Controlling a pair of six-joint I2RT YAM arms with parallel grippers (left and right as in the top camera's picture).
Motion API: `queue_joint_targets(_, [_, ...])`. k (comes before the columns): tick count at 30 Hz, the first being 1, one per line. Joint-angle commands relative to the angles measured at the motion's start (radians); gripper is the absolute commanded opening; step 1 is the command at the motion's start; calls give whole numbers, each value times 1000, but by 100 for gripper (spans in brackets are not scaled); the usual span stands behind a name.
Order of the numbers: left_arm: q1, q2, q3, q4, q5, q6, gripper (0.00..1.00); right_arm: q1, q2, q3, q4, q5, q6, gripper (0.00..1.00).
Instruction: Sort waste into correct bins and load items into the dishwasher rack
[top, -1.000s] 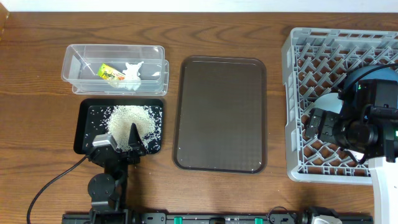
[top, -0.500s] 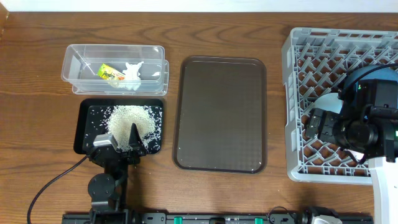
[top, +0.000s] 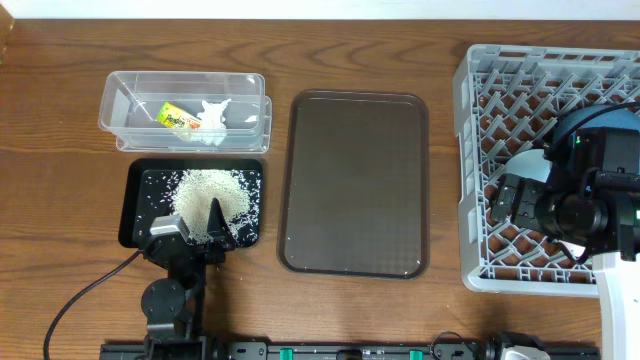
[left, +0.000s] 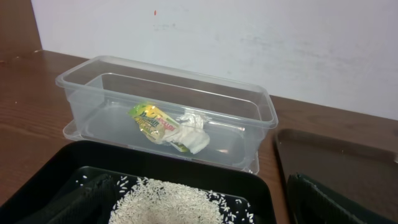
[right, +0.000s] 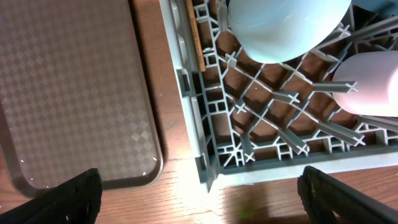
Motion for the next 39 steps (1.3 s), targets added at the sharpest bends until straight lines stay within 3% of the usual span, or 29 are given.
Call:
queue_joint_targets(1, [-3, -6, -15, -43, -16, 14, 90, 11, -5, 4, 0, 10, 11, 99])
queue_joint_targets(10, [-3, -6, -15, -43, -16, 14, 90, 10, -46, 4, 0, 10, 10, 99])
queue_joint_targets(28, [-3, -6, -15, -42, -16, 14, 90, 11, -448, -21, 4, 49, -16, 99])
queue_joint_targets(32, [-3, -6, -15, -43, -16, 14, 90, 27, -542, -122, 116, 1, -25, 99])
queue_joint_targets(39, [-3, -6, -15, -43, -16, 14, 90, 31, -742, -454, 485, -175, -72, 99])
